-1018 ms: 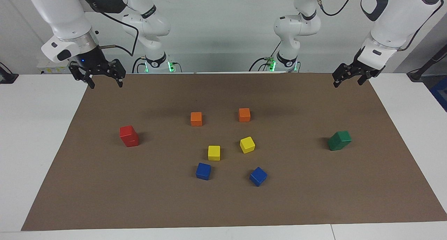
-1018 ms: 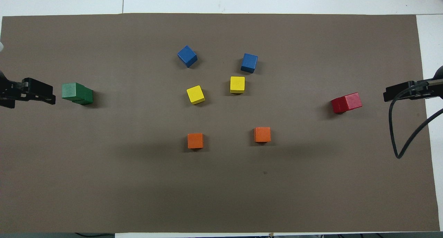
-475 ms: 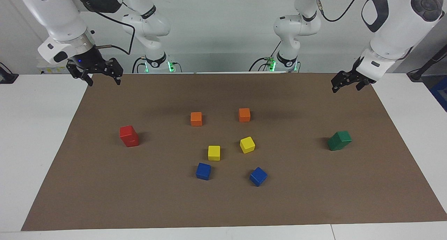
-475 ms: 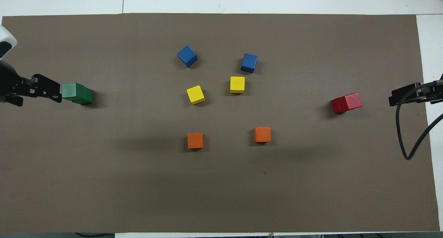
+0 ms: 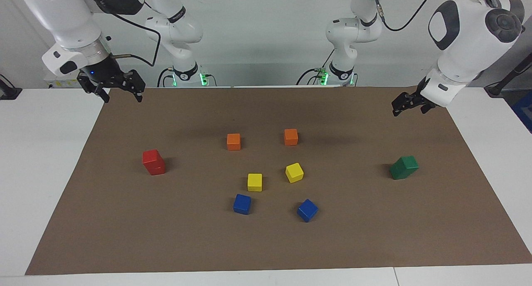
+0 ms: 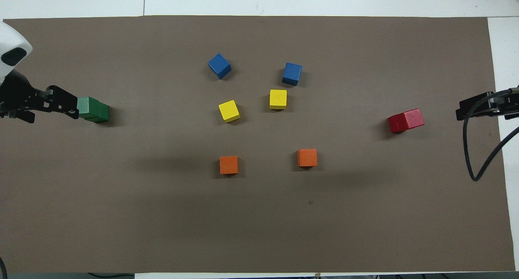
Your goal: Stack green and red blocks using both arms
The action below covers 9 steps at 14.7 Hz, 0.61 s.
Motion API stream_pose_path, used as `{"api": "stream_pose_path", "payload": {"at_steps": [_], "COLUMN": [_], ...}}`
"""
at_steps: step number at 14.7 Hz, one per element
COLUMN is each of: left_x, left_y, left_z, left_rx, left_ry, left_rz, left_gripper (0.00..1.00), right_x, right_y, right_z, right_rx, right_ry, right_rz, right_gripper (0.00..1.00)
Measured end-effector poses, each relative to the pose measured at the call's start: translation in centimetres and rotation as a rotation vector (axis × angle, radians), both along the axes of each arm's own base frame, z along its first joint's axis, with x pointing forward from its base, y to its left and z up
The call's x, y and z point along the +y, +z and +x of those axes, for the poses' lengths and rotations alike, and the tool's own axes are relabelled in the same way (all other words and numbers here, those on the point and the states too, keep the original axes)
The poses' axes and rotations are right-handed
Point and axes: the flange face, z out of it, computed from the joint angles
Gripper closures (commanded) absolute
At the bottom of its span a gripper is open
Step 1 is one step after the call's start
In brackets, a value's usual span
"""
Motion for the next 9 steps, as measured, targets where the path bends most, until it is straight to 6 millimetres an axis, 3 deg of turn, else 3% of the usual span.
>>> {"api": "stream_pose_path", "payload": {"at_steps": [9], "left_x": [-0.42], "left_y": [0.38], "left_z": [0.52], "left_rx": [-0.043], "left_ry": [-0.007], "left_rz": [-0.003], "left_gripper": [0.00], "right_x": [-0.02], "right_y": [0.26], "right_z": [0.02], "right_rx": [-0.006], "right_ry": [-0.001], "right_rz": [0.000], "right_gripper": [0.00]}}
